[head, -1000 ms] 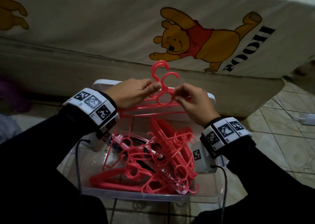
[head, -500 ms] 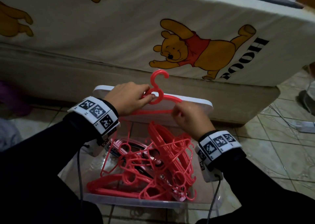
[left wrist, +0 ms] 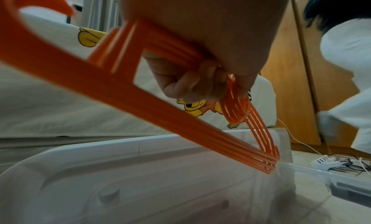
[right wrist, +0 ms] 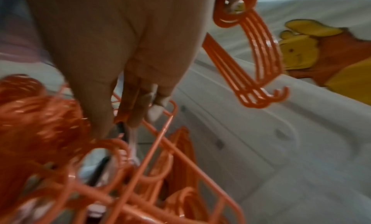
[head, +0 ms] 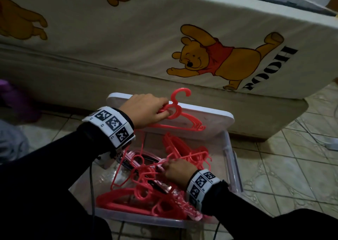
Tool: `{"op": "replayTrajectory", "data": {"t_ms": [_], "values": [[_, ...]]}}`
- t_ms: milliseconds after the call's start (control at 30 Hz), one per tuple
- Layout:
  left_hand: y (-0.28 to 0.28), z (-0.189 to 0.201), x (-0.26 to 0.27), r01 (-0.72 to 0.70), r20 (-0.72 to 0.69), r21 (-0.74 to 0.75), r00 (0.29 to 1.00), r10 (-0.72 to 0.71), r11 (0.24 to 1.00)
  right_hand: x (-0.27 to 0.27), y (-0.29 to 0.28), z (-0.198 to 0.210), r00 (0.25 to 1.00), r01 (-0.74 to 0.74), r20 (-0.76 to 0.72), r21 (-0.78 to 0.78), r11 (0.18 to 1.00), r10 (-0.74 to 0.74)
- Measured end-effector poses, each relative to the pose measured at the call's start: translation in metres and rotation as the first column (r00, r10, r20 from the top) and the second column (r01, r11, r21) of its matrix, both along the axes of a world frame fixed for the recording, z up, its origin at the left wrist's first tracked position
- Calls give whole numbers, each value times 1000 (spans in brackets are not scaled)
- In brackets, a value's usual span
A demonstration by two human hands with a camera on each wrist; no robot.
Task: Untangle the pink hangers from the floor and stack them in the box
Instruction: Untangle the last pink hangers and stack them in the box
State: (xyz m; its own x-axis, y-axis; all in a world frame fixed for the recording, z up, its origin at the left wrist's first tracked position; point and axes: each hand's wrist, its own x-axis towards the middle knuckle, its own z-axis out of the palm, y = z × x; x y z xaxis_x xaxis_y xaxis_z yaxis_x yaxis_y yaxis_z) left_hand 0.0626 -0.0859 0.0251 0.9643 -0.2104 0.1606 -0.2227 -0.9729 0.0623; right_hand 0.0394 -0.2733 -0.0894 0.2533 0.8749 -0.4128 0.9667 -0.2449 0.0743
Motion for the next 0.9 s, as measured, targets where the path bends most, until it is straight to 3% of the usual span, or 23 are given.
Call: {"op": "replayTrajectory", "data": {"t_ms": [200,567,700,800,900], "values": [[2,2,0,0,8,-44,1000,1,999,25,-5,26,989,151,-7,21,988,-151],[1,10,0,-95,91,-161,990,110,982,41,-31,120,949,294,-3,377,878,-317],[2,11,-1,-99,62,-219,991,115,971,46,-45,130,919,349,17,424,836,-393],[1,10,-1,-78,-13,-250,997,77,965,46,-46,115,905,416,-60,337,845,-422],[-1,9,-1,-70,-67,-216,996,57,974,42,-46,97,838,528,-309,249,812,-450]]}}
